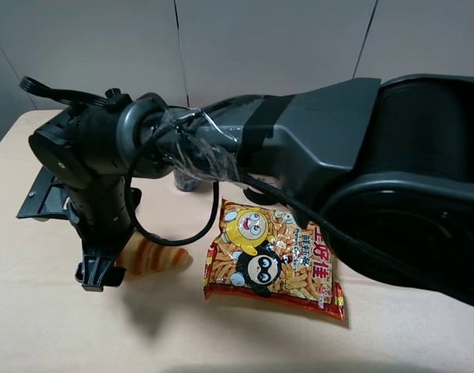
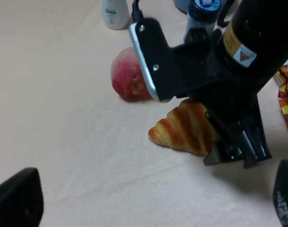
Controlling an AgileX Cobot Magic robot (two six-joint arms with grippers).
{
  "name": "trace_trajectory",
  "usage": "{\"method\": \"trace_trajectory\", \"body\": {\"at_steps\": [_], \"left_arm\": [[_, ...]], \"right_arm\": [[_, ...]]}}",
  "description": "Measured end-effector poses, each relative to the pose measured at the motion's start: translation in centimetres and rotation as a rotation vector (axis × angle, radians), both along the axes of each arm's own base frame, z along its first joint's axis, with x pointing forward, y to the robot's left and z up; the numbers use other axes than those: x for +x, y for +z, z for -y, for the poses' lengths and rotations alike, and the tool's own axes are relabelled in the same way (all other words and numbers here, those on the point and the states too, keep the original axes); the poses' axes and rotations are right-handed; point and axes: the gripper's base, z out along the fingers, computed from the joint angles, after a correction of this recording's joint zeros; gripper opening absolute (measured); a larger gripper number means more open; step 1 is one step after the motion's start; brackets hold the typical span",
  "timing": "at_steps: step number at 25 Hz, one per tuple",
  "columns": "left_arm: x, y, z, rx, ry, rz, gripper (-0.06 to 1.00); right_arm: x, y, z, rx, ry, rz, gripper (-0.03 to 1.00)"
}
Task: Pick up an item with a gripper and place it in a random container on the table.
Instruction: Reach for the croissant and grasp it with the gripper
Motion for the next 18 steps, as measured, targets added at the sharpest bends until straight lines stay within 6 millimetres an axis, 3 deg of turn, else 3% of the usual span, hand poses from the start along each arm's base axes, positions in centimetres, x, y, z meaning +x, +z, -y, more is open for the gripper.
{"method": "trace_trajectory", "body": {"at_steps": [7, 18], "left_arm": [[0.00, 0.00, 0.00, 0.000, 0.000, 0.000, 0.99], [0.00, 0.00, 0.00, 0.000, 0.000, 0.000, 0.99]], "right_arm": [[0.09, -1.17, -0.14, -0.003, 0.002, 0.002, 0.69], [0.20, -1.29, -0.28, 0.009, 0.005, 0.014, 0.69]]}}
